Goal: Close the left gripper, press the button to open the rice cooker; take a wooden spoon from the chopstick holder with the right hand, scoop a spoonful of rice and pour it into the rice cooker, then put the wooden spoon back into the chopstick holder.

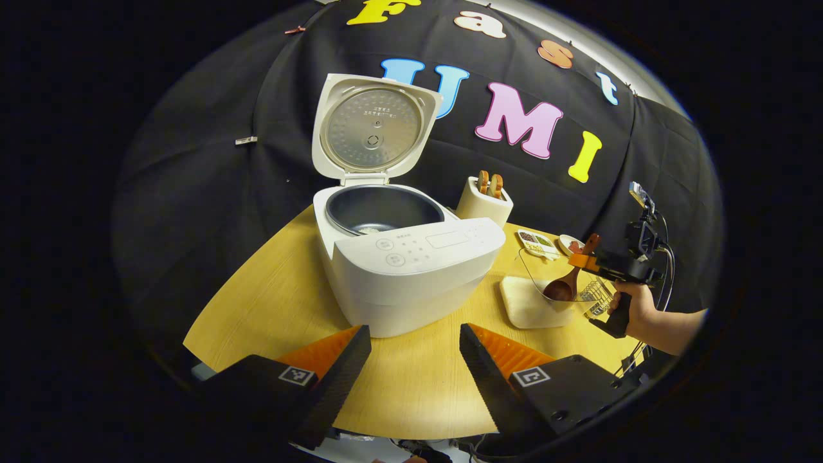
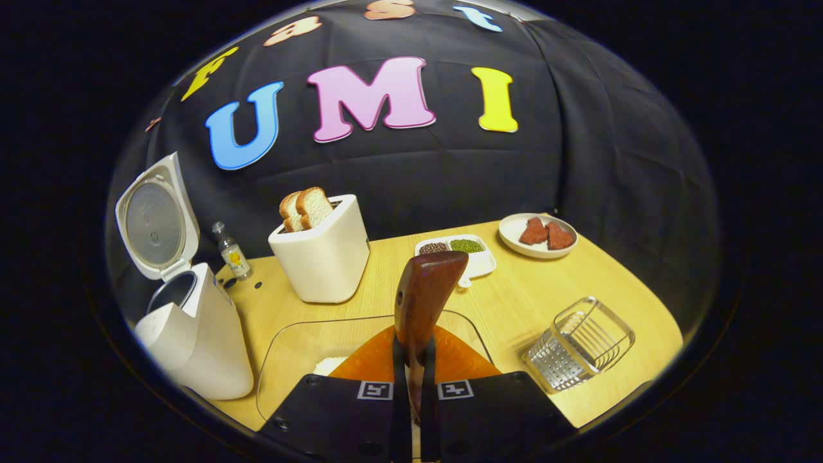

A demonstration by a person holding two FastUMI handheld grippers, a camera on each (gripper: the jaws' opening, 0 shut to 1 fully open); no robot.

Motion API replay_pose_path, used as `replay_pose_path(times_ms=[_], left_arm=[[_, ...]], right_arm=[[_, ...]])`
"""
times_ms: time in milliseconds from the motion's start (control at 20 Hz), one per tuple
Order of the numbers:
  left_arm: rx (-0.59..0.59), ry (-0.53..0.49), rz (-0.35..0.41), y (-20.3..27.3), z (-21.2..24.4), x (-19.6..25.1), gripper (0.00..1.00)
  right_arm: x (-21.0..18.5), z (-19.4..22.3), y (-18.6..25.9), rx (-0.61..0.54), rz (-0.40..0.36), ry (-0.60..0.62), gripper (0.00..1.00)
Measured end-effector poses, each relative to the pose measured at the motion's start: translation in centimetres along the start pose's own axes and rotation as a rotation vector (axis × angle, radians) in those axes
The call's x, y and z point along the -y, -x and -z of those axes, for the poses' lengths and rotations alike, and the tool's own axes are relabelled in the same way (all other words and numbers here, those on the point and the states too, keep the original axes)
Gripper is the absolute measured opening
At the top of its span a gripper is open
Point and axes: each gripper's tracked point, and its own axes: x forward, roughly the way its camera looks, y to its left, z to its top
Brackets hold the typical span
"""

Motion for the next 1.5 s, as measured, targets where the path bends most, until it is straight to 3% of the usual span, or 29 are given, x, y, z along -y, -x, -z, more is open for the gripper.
replay_pose_path(times_ms=[50, 400, 600, 850, 1100, 1500], left_arm=[[0.006, -0.003, 0.006, 0.1, -0.1, 0.1, 0.96], [-0.001, 0.024, 0.023, 0.7, 0.0, -0.1, 0.96], [-0.036, 0.105, 0.011, 1.0, 1.3, -1.5, 0.96], [-0.012, 0.15, -0.01, 1.3, 0.2, -2.4, 0.98], [0.02, 0.124, 0.003, 1.5, -1.0, -1.8, 0.96], [0.041, 0.08, 0.037, 2.3, -1.3, -0.7, 0.96]], right_arm=[[-0.3, 0.1, 0.3, -0.003, 0.0, -0.041, 0.1], [-3.9, 2.2, 1.6, -0.113, -0.041, -0.202, 0.1], [-5.9, 2.6, 1.5, -0.212, -0.053, -0.429, 0.1], [-4.5, 2.9, 1.8, -0.26, -0.025, -0.547, 0.1], [-2.1, 1.6, 2.7, -0.259, 0.007, -0.699, 0.1], [-0.5, -3.8, 4.9, -0.195, -0.007, -0.853, 0.1]])
